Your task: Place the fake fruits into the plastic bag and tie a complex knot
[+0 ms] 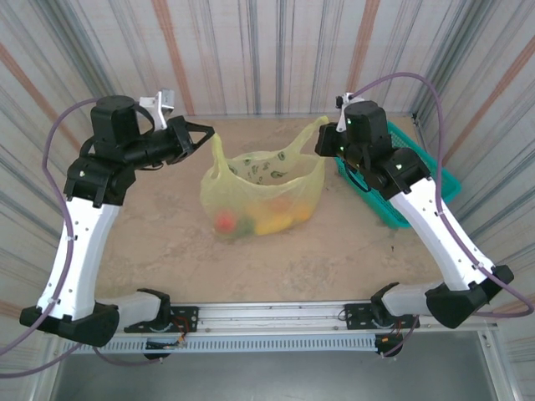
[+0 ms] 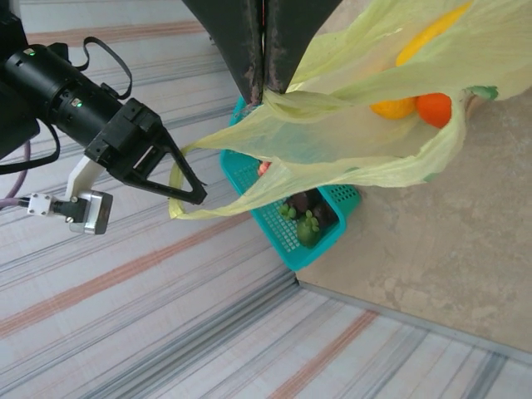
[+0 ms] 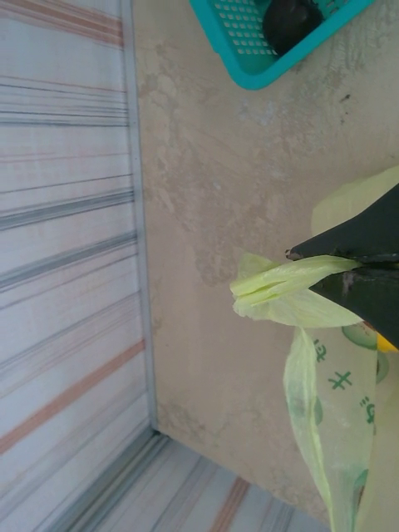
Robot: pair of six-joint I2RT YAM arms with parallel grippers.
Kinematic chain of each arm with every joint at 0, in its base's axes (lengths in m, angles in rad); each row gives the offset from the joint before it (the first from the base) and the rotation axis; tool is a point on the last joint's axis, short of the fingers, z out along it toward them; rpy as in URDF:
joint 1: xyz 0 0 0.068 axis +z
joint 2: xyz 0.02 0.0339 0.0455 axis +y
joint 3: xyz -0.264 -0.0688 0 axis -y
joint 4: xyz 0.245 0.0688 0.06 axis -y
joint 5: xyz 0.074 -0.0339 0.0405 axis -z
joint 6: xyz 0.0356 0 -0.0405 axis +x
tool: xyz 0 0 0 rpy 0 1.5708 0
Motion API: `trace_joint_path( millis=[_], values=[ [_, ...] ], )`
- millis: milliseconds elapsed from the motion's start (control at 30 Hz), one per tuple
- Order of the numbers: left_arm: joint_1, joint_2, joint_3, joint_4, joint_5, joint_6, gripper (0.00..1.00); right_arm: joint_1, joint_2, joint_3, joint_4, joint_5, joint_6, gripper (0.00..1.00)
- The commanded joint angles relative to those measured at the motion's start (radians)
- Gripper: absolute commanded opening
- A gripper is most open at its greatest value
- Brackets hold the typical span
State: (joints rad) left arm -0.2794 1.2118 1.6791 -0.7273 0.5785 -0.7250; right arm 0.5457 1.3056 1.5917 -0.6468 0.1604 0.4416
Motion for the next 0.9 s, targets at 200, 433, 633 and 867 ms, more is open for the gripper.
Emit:
trace_joint_path(
  millis=[200, 433, 633, 867],
  values=[
    [-0.099, -0.036, -0.089, 0.097, -0.107, 0.129, 0.00, -0.040, 0.021, 0.006, 0.059, -0.061, -0.041, 0.00],
    [-0.122, -0.093, -0.154, 0.177, -0.128, 0.205, 0.66, -0.077, 0.031, 0.007, 0.058, -0.053, -0.020, 0.00],
    [-0.129, -0.281, -0.357, 0.284, -0.220, 0.296, 0.99, -0.102, 0.030, 0.002, 0.055, -0.069, -0.007, 0.00],
    [-0.229, -0.464, -0.704, 0.557, -0.437, 0.495, 0.99, -0.115, 0.035, -0.006, 0.055, -0.098, -0.006, 0.00]
  ],
)
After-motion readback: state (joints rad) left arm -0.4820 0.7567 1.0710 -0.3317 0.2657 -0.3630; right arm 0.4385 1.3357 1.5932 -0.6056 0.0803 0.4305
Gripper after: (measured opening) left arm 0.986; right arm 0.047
